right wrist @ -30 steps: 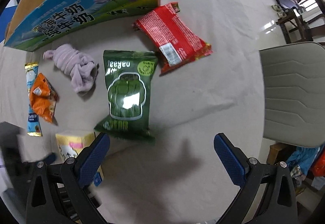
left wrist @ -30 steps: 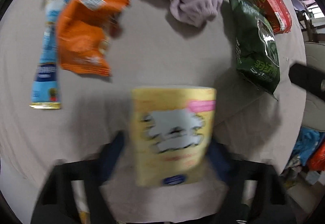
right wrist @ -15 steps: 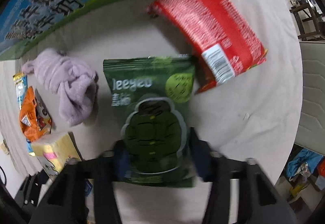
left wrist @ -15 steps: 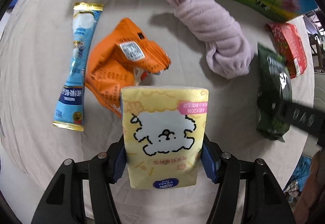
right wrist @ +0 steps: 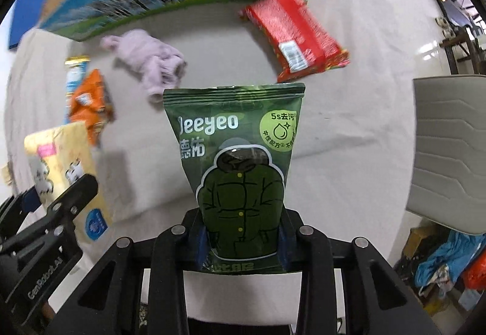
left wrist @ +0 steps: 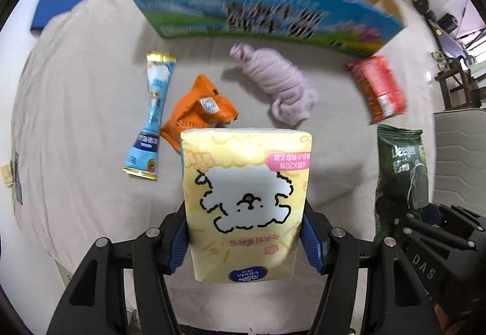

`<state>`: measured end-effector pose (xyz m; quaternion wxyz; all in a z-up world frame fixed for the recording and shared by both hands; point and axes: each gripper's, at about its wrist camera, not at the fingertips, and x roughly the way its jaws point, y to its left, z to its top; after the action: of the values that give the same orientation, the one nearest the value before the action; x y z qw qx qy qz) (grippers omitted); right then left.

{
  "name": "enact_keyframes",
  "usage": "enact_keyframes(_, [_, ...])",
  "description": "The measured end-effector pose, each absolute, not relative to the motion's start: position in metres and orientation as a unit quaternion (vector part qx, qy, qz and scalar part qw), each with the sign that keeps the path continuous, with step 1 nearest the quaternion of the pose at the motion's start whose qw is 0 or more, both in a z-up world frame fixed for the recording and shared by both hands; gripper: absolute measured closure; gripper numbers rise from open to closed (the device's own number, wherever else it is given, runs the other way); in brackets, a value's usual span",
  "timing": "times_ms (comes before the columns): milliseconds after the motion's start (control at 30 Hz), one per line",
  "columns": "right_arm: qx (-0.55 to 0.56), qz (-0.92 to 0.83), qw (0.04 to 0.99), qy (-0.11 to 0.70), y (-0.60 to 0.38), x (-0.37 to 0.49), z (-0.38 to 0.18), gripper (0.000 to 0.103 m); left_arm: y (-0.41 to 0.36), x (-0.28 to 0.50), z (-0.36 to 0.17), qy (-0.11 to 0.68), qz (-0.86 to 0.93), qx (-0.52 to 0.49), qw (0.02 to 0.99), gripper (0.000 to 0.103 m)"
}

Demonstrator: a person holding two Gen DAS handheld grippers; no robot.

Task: Organize soft objects
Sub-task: 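Carry both items into the box and open both tools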

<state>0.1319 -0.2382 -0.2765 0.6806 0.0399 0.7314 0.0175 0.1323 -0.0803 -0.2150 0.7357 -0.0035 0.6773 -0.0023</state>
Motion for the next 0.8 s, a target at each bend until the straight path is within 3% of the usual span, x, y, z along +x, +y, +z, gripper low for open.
enact_keyframes(400, [0.042,0.068,0.753,0.653,-0.243,0.102,-0.154,0.067,-0.102,0.118,-0.125,0.59,-0.037,-0.011,0.806,0.043])
enact_keyframes(600, [0.055,0.072,0.783,0.615,-0.241,0.123,-0.106,0.067,-0.097,0.156,-0.095,0.561,-0.051,-0.005,0.826,0.043])
enact_keyframes(800, [0.073,0.049,0.794,0.601,-0.243,0.181,-0.097,0.067,-0.088,0.224,-0.097,0.55,-0.061,0.006,0.833,0.043])
